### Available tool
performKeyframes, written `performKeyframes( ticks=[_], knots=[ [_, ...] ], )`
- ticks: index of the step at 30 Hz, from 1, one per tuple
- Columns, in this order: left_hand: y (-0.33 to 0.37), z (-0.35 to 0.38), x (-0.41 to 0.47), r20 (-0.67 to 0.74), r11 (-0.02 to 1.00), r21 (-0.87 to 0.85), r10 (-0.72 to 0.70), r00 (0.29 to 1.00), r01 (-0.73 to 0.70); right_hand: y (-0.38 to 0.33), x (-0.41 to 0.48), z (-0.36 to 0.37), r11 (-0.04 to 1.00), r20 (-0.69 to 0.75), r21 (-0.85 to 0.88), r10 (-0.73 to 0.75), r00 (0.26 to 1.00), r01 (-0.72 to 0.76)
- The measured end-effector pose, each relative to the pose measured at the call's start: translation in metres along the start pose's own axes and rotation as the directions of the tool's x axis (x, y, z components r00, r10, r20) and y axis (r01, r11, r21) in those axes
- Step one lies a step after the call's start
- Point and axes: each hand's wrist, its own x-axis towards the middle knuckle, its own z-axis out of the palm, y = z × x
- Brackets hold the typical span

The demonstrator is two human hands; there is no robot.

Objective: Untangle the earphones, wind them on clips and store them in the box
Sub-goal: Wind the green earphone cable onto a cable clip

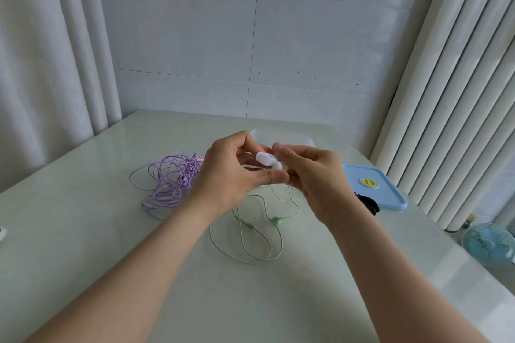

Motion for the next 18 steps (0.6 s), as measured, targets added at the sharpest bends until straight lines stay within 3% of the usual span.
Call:
performKeyframes(
  ticks=[4,6,12,18],
  knots=[
    [-0.004,0.0,0.002,-0.047,0.988,0.146,0.064,0.997,-0.057,0.004,0.002,0.003,0.987,0.017,-0.156,-0.029,0.999,0.031],
    [-0.006,-0.002,0.004,-0.027,0.99,0.138,0.036,0.999,-0.032,0.004,0.001,0.007,0.976,0.068,-0.215,-0.029,0.997,0.043],
    [-0.008,-0.003,0.002,-0.133,0.984,0.177,-0.008,0.991,0.031,-0.007,-0.008,0.015,0.995,0.229,-0.083,0.076,0.971,-0.059],
    [-0.002,-0.001,-0.001,-0.249,0.993,0.09,-0.055,0.967,0.08,-0.001,-0.011,0.018,0.991,0.349,-0.105,0.115,0.93,-0.083]
  ],
)
